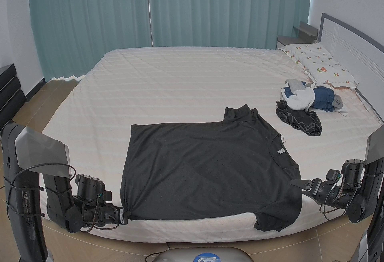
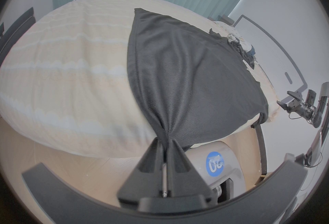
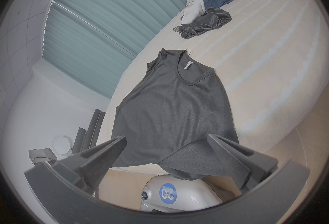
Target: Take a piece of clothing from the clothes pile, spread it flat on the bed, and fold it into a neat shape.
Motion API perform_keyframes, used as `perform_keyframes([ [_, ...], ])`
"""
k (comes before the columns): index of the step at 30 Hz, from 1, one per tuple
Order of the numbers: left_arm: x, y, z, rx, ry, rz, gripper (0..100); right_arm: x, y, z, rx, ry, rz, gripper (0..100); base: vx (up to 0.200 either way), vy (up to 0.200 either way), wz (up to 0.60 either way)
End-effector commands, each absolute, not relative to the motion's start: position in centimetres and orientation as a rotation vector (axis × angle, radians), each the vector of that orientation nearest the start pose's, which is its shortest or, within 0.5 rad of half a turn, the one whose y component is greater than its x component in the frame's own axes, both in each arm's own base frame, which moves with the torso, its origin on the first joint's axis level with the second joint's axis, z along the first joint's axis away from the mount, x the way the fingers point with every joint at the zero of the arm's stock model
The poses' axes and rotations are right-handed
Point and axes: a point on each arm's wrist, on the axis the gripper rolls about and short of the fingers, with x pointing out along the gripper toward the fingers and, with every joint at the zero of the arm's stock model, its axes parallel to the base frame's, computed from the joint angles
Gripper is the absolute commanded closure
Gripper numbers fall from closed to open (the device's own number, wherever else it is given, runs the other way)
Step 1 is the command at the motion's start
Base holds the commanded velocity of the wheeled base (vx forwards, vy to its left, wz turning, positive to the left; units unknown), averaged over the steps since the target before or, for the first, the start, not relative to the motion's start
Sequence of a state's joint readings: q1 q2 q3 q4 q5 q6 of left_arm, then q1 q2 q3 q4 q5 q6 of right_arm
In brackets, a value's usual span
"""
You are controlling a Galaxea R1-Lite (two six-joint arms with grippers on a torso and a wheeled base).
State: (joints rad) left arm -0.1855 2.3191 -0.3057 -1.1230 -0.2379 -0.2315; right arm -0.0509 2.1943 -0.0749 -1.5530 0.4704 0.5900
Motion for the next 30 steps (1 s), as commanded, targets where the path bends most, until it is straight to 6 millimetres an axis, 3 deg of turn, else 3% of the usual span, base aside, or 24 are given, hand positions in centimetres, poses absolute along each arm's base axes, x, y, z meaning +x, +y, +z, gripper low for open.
perform_keyframes([
  [1,25.2,-5.2,-4.9,-0.226,0.941,-0.257,100,23.3,-0.2,0.1,0.712,0.658,0.237,0,0.000,0.000,0.00],
  [11,24.9,-5.2,-3.4,-0.302,0.908,-0.225,100,23.4,-0.1,-0.5,0.695,0.677,0.229,0,0.000,0.000,0.00],
  [21,25.0,-5.3,-3.3,-0.438,0.926,-0.191,100,23.2,-1.3,-4.3,0.626,0.787,0.176,0,0.000,0.000,0.00],
  [30,25.0,-5.2,-3.3,-0.487,0.936,-0.186,100,23.6,-1.6,-4.1,0.617,0.761,0.169,0,0.000,0.000,0.00],
])
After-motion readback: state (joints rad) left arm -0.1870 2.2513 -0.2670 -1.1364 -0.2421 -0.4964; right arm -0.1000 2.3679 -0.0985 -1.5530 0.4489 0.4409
